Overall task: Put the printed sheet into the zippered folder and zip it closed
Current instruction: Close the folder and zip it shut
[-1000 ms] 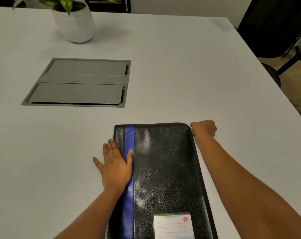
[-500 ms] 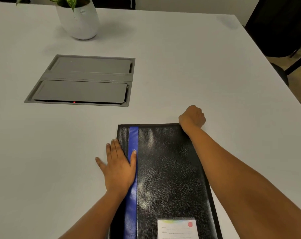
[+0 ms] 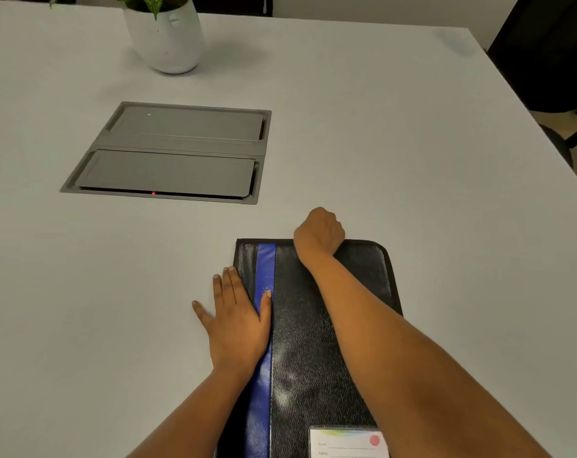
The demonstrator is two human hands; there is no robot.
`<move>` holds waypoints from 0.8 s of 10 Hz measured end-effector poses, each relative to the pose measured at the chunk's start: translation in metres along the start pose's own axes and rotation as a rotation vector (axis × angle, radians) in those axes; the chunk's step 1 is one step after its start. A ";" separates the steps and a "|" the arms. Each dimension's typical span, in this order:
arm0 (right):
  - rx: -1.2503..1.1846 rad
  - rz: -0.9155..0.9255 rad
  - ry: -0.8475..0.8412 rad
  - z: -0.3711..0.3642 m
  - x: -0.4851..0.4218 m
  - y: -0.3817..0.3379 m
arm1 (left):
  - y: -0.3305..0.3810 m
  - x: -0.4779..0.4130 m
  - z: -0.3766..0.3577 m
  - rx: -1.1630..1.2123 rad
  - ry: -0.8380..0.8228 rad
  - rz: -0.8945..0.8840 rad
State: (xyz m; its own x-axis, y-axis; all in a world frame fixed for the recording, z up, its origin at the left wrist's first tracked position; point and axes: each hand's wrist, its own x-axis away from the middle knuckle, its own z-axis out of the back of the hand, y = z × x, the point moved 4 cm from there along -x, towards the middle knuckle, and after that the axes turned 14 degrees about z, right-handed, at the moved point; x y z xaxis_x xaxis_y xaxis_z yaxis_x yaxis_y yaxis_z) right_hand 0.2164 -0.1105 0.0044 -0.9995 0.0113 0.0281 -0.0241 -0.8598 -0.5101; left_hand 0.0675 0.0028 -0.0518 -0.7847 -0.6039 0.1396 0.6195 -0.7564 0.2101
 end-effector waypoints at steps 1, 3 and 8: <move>-0.054 0.017 -0.020 -0.010 0.002 -0.015 | 0.000 0.000 -0.001 0.011 -0.012 -0.003; -0.134 0.005 -0.033 -0.016 -0.001 -0.028 | -0.001 -0.001 -0.001 0.011 -0.011 -0.001; -0.348 -0.079 -0.072 -0.038 0.008 -0.083 | -0.004 0.005 0.002 -0.238 -0.153 -0.034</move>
State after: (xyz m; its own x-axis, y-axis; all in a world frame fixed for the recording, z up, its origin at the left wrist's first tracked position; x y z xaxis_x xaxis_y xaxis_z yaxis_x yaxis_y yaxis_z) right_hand 0.2093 -0.0197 0.0138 -0.9908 0.0242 0.1329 -0.1182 -0.6321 -0.7658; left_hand 0.0614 0.0034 -0.0501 -0.7877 -0.5463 0.2847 0.5665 -0.8240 -0.0138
